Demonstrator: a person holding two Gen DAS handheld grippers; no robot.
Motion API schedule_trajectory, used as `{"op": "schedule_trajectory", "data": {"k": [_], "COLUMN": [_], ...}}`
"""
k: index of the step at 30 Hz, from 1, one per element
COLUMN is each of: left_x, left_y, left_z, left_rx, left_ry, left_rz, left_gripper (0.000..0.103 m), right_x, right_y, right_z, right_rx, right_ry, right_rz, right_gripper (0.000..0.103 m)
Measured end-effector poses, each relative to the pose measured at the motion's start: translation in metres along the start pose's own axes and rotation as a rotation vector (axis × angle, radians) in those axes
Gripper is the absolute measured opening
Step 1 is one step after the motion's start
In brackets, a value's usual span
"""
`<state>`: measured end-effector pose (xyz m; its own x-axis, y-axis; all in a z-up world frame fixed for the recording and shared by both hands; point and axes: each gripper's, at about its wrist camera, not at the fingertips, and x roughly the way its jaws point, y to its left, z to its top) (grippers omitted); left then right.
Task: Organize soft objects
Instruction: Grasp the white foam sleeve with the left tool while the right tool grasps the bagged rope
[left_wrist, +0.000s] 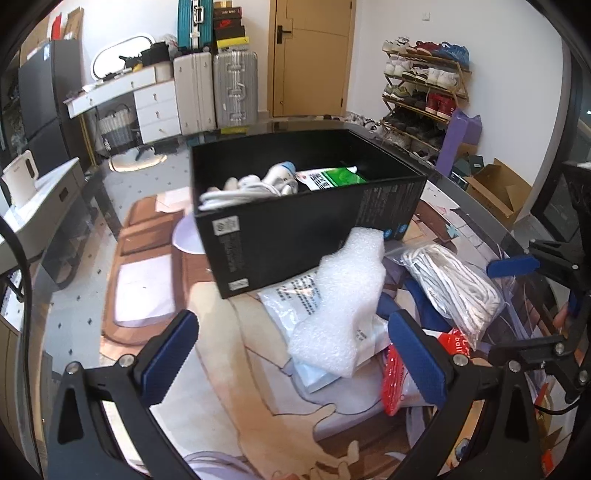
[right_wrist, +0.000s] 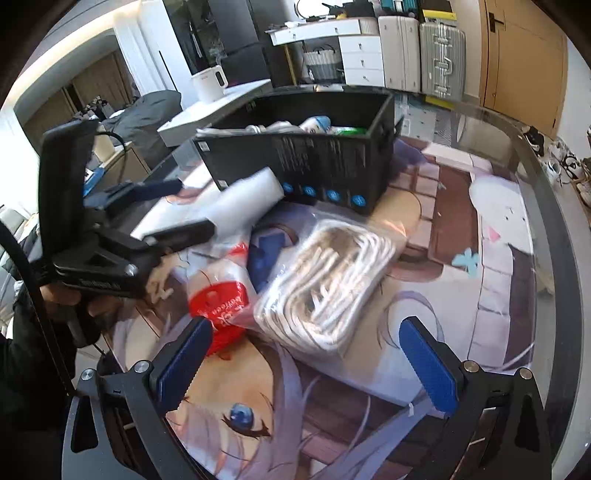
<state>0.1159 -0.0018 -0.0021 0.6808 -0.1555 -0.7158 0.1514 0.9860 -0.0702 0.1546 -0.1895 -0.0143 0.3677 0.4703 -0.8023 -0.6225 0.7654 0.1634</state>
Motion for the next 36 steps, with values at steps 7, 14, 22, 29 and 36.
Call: {"op": "schedule_trajectory", "data": {"k": [7,14,22,29,36], "left_x": [0.003,0.009,0.009,-0.002,-0.018], "left_y": [-0.005,-0.008,-0.012,-0.015,-0.01], "left_z": [0.002,0.0,-0.002,-0.004,-0.004], "left_rx": [0.016,0.021,0.03,0.051,0.033], "left_ry": [0.017,0.054,0.057,0.023,-0.011], "left_rz": [-0.037,-0.082,-0.103,-0.097,-0.09], "left_gripper": [0.089,0.061,0.034,0.033,0.033], "right_x": [0.016,0.03,0.031,0.027,0.02], "right_y": [-0.013,-0.008,-0.005,-0.011,-0.013], "right_z": [0.014,0.016,0.015,0.013,0.011], "right_rx": [0.161,0.128,0.081,0.078,0.081], "right_ry": [-0.027,-0.007,-0.024,-0.04,-0.057], "right_rz": [-0.106,-0.146,-0.19,-0.163,-0.134], "right_gripper": [0.102,0.096,0.073,0.051,0.046]}}
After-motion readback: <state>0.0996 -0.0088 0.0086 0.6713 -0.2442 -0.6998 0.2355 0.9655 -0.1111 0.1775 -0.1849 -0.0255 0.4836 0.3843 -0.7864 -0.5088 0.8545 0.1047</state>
